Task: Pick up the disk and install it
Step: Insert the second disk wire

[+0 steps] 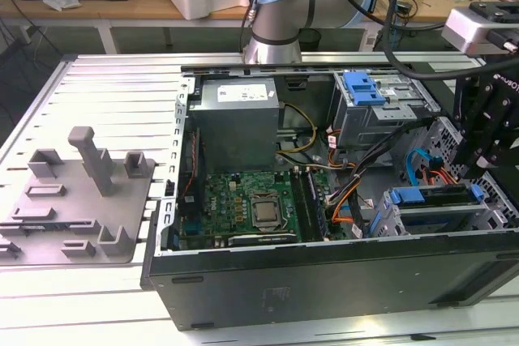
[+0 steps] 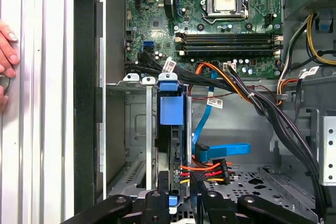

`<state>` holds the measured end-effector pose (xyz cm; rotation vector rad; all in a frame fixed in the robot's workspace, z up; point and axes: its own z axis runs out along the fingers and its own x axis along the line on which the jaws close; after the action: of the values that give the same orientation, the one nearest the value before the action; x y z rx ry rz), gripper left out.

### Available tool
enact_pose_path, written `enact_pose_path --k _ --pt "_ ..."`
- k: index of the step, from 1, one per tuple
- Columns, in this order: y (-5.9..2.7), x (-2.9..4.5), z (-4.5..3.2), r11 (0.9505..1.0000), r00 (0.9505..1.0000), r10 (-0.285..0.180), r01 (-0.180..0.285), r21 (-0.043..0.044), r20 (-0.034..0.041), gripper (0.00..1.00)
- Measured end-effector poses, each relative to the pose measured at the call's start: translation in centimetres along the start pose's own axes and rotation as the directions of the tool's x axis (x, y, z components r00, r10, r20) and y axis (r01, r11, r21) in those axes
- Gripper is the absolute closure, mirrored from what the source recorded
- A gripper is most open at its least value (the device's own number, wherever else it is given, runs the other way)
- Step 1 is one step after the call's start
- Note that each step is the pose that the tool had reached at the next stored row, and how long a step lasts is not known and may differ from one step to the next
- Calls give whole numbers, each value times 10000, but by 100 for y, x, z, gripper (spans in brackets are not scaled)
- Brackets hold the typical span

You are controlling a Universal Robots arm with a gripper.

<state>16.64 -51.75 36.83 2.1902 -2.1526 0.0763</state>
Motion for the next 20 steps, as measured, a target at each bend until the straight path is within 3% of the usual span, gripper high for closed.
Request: enact_pose_path --k 2,7,12,20 --pt "0 -9 -1 10000 10000 0 0 0 -1 70" --pt "-2 -159 -13 10000 10000 1 -1 1 -2 70" --pt "111 -168 -2 10000 10000 2 -2 18 -1 70" --pt "211 -205 22 10000 10000 4 -4 31 -4 70"
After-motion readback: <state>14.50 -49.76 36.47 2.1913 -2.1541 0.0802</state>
